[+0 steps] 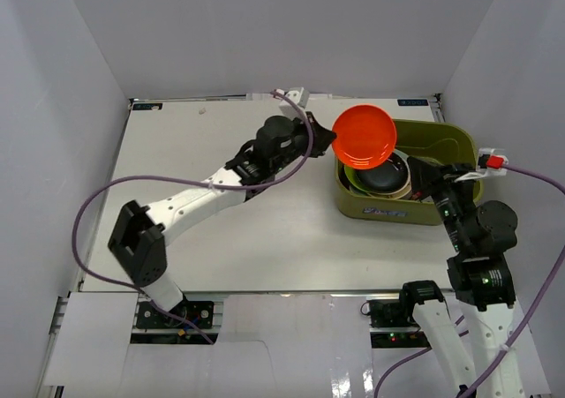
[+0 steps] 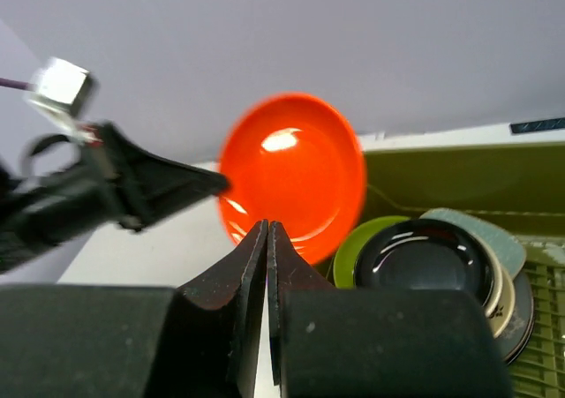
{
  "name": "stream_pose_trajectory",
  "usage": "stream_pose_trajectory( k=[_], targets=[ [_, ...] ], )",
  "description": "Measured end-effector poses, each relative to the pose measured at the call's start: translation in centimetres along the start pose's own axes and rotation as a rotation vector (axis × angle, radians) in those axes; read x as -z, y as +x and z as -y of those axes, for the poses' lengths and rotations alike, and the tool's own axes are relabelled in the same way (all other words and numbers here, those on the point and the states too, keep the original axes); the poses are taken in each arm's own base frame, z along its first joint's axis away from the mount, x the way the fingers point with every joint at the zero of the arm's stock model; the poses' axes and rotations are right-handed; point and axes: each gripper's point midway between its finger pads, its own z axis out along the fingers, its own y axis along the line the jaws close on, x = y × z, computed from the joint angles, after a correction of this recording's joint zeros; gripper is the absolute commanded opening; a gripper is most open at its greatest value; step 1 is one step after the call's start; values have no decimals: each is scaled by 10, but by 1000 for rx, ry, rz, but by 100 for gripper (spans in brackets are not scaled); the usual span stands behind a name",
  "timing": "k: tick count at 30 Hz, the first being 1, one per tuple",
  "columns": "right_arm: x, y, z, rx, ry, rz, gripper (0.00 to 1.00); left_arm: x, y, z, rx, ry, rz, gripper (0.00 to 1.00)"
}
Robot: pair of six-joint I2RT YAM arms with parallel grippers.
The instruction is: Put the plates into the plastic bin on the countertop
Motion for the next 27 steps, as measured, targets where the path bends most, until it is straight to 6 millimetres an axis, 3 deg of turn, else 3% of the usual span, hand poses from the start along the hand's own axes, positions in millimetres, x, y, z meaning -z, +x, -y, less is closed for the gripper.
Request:
stream_pose_trajectory(
  k=[4, 5, 8, 9, 10, 12, 13, 14, 16, 19, 20, 22, 25, 27],
  targets=[
    [10, -20, 0, 6, 27, 73, 8, -52, 37, -20, -33, -52, -85, 0],
    [12, -22, 0, 6, 32, 79, 8, -66, 54, -31, -44, -77, -125, 0],
    [15, -22, 1, 0, 38, 84, 9, -89, 92, -52, -59, -121, -217, 1],
    [16, -22, 0, -2, 32, 84, 10, -96, 101, -54, -61, -121, -242, 9],
    [16, -22, -2, -5, 25, 81, 11, -104, 107, -54, -60, -107, -256, 25],
    [14, -18, -3, -9, 18, 65, 12, -115, 109, -44, -61, -72, -273, 41],
    [13, -16, -2, -12, 17, 56, 13, -117, 108, -38, -60, -54, -282, 58],
    [12, -14, -2, -15, 16, 47, 14, -118, 107, -34, -66, -40, -285, 67],
    [10, -11, -2, -19, 17, 34, 18, -115, 102, -22, -62, -9, -286, 98],
    [10, -10, -3, -27, 13, 31, 33, -105, 86, -5, -66, 35, -277, 98],
    [10, -11, -3, -27, 11, 31, 47, -99, 78, 1, -72, 50, -268, 98],
    [9, -10, -4, -31, 8, 28, 59, -82, 63, 12, -85, 71, -250, 98],
    [8, -8, -4, -31, 3, 21, 90, -45, 24, 32, -114, 104, -188, 98],
    [6, -6, -5, -24, -5, 10, 90, -9, -6, 44, -138, 127, -123, 98]
  ],
)
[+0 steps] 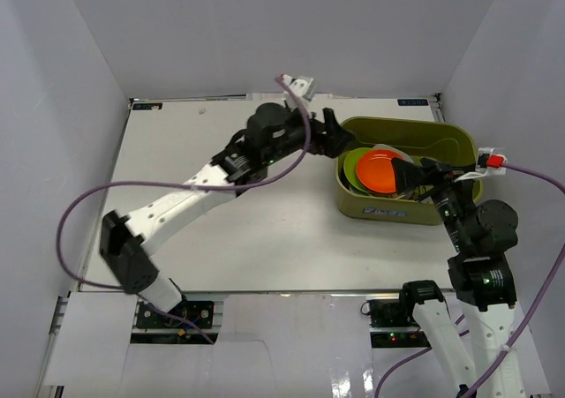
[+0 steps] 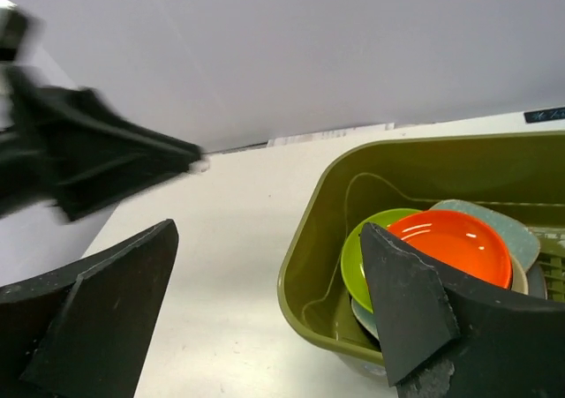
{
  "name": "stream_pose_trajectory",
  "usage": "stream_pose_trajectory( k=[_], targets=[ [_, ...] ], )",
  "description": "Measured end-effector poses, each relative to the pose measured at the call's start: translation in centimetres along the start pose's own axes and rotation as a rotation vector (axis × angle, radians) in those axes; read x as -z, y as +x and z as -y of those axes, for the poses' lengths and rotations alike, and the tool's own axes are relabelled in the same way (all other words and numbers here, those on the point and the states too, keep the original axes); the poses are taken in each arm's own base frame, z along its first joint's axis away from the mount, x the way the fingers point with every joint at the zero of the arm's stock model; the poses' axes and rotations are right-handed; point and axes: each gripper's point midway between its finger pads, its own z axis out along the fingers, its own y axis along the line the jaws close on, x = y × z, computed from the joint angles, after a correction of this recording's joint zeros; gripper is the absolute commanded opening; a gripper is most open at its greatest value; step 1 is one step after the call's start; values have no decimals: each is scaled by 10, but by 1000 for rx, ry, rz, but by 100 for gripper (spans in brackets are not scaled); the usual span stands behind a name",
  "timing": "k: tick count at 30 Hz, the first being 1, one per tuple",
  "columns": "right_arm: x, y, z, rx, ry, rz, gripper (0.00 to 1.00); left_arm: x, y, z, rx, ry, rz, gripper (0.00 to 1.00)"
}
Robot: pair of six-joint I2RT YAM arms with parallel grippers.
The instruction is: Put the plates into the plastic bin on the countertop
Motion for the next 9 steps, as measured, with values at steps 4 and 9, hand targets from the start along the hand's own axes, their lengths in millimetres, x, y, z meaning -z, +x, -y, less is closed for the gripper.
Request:
stream_pose_trajectory(
  k=[4, 9],
  targets=[
    [-4, 7, 4, 23, 8, -30, 90, 95, -38, 12, -65, -9, 152, 98],
    [-2, 9, 17, 68, 68, -35, 90, 202, -45, -3, -79, -90, 310, 98]
  ],
)
